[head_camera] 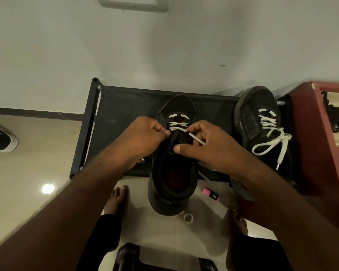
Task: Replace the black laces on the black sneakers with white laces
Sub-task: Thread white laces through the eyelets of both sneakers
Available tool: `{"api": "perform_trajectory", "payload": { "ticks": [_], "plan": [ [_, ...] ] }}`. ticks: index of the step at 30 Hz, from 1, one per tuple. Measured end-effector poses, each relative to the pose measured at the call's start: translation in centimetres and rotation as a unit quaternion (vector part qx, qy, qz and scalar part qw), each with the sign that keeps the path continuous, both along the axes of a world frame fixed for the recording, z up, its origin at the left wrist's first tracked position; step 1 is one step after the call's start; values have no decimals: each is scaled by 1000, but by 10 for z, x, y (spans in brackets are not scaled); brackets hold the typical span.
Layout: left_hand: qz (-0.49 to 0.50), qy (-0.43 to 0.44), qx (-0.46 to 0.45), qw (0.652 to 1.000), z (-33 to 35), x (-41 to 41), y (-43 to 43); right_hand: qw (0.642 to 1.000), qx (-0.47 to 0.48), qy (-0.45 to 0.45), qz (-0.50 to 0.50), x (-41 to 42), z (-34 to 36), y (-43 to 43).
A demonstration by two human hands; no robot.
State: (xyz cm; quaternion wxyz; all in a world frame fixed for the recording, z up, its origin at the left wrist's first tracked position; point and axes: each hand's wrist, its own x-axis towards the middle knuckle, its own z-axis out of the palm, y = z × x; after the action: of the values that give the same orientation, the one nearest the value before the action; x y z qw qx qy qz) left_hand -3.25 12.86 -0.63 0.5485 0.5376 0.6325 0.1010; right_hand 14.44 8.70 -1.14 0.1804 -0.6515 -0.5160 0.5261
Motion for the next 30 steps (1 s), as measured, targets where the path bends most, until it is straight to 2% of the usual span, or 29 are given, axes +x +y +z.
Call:
{"api": "perform_trajectory", "payload": {
  "ticks": [6,11,12,14,15,16,17,18,20,22,23,25,27,30],
  "plan": [
    [26,-16,-36,999,2,-2,1,998,21,29,-52,1,-3,0],
    [47,-19,-18,999,2,-2,2,991,-48,108,-63,10,5,1],
    [54,-14,-4,998,1,-4,3,992,-61,94,-64,14,5,2],
    [65,18,49,997,-5,-8,3,997,-58,-15,-42,24,5,4],
    [53,60,105,991,-7,-9,4,997,-40,-55,-35,28,5,5],
    [30,97,171,980,-8,-8,4,998,-15,-53,-38,30,7,5],
    [1,103,231,967,-7,-6,3,999,12,-14,-47,30,10,5],
    [-31,69,270,960,-3,-3,1,997,35,47,-54,27,15,5],
    [-111,-38,293,949,5,8,-4,985,58,157,-37,20,26,5],
    [-166,-79,332,925,7,16,-8,977,63,203,-6,14,33,4],
    [-151,-83,349,921,7,18,-9,976,66,206,1,13,34,5],
    [-40,-92,332,938,8,17,-7,977,70,200,-10,15,34,5],
    [115,-126,243,955,9,12,-2,977,71,197,-39,20,30,7],
    [306,-182,66,932,7,-1,7,976,75,189,-77,27,23,10]
  ]
}}
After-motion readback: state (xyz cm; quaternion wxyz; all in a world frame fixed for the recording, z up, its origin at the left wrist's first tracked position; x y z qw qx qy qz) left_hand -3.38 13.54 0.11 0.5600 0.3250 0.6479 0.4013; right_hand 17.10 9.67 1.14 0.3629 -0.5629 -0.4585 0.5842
